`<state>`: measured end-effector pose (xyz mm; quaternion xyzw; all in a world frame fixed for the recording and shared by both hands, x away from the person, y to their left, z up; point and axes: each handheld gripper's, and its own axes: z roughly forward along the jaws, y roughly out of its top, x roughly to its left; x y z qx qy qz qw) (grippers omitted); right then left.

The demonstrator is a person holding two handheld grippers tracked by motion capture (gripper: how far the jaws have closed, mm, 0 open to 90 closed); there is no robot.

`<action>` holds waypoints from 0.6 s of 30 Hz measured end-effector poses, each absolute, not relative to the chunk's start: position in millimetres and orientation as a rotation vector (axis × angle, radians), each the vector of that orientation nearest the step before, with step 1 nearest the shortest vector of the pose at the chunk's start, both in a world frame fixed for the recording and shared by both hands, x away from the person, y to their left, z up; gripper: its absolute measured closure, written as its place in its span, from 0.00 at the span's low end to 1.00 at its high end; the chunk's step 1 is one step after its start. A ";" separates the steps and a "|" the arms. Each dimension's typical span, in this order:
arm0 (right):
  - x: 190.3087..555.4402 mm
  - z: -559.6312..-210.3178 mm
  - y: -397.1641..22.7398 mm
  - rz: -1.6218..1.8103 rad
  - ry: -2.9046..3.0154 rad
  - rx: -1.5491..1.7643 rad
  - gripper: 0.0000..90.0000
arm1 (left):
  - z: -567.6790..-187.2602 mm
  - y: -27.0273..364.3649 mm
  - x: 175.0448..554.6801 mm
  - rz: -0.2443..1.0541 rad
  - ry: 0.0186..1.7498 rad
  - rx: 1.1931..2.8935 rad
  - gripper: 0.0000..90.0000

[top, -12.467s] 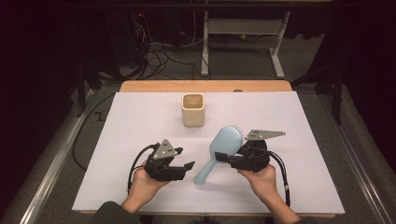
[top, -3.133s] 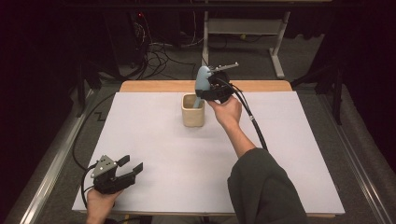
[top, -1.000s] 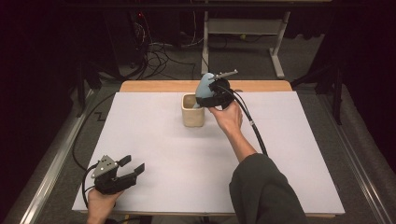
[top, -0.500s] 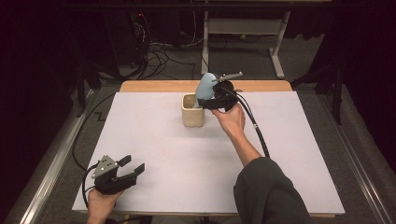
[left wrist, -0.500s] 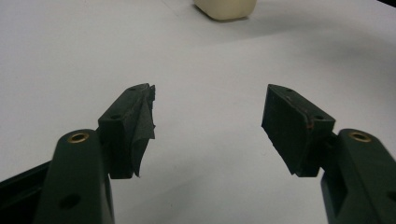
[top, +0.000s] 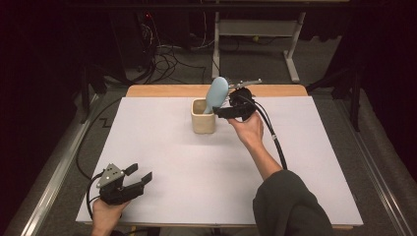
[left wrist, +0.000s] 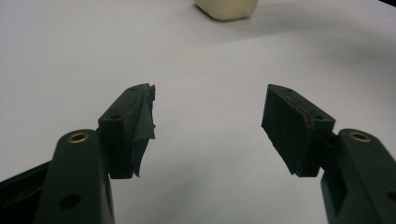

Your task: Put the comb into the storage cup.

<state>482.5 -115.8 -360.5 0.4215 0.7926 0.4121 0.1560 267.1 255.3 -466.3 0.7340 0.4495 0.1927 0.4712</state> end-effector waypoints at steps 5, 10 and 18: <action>478.8 -360.4 -123.2 1.187 2.264 1.207 0.30 | -466.2 255.6 267.0 0.471 1.103 1.800 0.38; 475.1 -360.4 -130.2 1.187 2.255 1.205 0.30 | -466.4 255.4 267.2 0.472 1.105 1.801 0.38; 470.2 -359.3 -139.1 1.191 2.251 1.205 0.30 | -466.7 255.4 267.4 0.472 1.110 1.796 0.38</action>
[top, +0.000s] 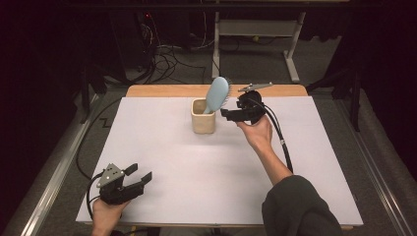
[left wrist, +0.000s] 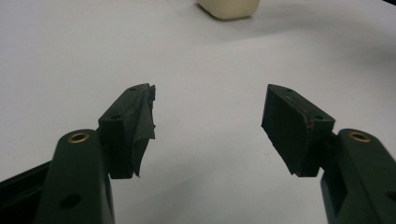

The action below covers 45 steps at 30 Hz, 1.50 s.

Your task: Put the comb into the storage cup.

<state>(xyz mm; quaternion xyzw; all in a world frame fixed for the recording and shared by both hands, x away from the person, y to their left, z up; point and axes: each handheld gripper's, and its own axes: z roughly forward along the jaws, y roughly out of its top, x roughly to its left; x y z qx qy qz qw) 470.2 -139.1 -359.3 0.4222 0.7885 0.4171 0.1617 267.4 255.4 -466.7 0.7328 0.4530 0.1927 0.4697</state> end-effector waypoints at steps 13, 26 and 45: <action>461.1 -358.5 -148.4 1.211 2.254 1.183 0.31 | -466.9 255.6 267.6 0.471 1.113 1.795 0.39; 453.0 -359.6 -155.2 1.230 2.254 1.162 0.33 | -467.3 255.5 267.6 0.472 1.114 1.797 0.39; 439.2 -362.4 -171.1 1.232 2.247 1.164 0.34 | -467.4 255.6 267.7 0.470 1.117 1.794 0.39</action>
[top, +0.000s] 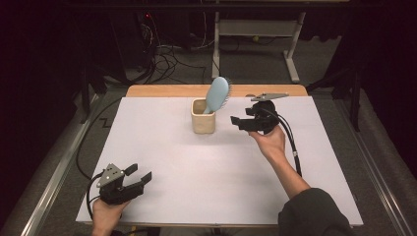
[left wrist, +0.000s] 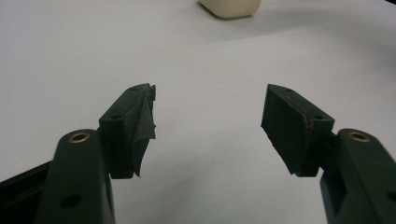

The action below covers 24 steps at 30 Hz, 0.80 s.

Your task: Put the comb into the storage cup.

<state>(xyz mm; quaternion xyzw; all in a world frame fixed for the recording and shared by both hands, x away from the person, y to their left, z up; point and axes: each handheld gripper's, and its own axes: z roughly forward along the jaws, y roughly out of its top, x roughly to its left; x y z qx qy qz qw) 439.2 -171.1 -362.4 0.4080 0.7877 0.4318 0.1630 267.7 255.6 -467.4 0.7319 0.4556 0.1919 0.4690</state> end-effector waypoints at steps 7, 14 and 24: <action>434.6 -363.8 -179.3 1.247 2.237 1.171 0.34 | -467.5 255.4 267.8 0.470 1.118 1.795 0.39; 430.2 -363.4 -185.6 1.251 2.230 1.175 0.35 | -467.6 255.3 267.9 0.470 1.119 1.795 0.39; 423.4 -363.9 -196.1 1.248 2.209 1.178 0.35 | -467.6 255.3 267.9 0.470 1.119 1.794 0.39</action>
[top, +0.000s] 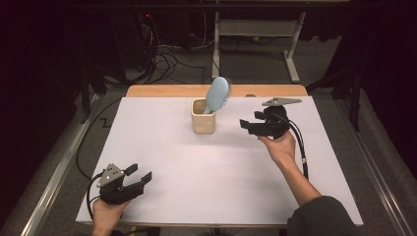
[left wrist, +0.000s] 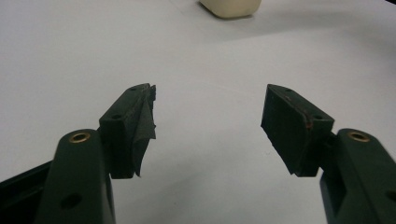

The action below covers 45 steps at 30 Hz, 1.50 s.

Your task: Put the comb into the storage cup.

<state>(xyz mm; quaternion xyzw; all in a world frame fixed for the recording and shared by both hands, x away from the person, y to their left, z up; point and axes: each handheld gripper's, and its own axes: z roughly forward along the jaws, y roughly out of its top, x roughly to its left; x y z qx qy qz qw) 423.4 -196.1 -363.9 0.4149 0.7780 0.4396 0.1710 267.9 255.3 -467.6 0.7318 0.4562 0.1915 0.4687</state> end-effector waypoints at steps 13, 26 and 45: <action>413.6 -364.5 -208.7 1.254 2.195 1.179 0.35 | -467.6 255.2 268.1 0.469 1.120 1.795 0.39; 405.5 -367.9 -220.8 1.263 2.185 1.189 0.35 | -467.6 255.2 268.4 0.467 1.121 1.796 0.39; 394.8 -371.1 -234.6 1.271 2.167 1.201 0.35 | -467.9 255.4 269.0 0.455 1.122 1.793 0.39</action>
